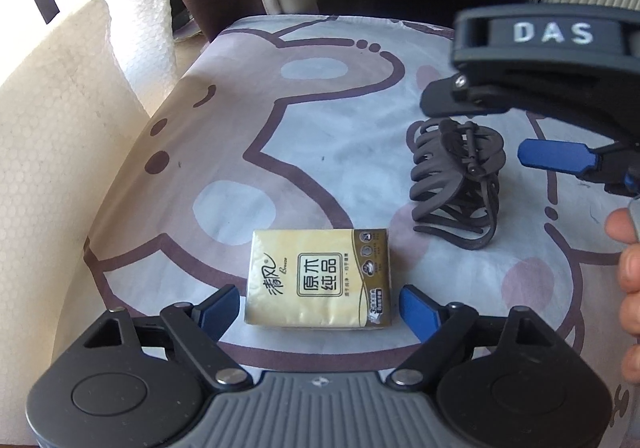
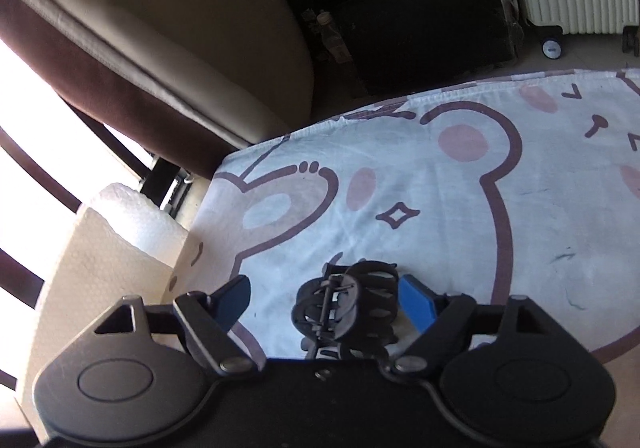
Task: Organize objects
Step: 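Close the right tool on the claw clip while the left tool grips the tissue pack, then lift and carry the claw clip and tissue pack over the black box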
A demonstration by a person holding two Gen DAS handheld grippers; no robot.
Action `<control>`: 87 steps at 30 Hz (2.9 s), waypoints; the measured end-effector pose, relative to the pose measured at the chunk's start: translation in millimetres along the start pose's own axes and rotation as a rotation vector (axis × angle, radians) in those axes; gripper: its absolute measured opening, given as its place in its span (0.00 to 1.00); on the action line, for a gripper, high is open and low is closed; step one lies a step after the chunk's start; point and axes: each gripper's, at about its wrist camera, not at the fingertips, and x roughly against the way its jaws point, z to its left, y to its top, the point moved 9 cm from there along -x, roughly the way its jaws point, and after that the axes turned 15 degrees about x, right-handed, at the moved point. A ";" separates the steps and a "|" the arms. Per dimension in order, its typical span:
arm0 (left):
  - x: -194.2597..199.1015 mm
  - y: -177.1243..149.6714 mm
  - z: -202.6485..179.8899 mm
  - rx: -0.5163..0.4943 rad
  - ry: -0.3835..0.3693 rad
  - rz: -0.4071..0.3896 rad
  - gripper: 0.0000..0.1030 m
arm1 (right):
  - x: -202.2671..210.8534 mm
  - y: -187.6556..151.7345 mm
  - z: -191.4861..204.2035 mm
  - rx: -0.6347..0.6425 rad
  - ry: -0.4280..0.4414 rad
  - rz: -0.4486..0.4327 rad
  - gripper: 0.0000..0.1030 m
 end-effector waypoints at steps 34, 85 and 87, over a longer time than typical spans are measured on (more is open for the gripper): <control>32.1 8.5 -7.5 0.107 -0.064 -0.006 0.72 | 41.9 -18.3 -11.8 0.184 -0.134 0.103 0.44; 163.7 -45.4 -163.8 -0.020 -0.321 -0.108 0.72 | 269.1 -49.0 -142.1 0.003 -0.335 -0.076 0.44; 162.6 -47.8 -169.3 -0.024 -0.327 -0.104 0.72 | 265.4 -56.2 -152.5 -0.018 -0.335 -0.057 0.44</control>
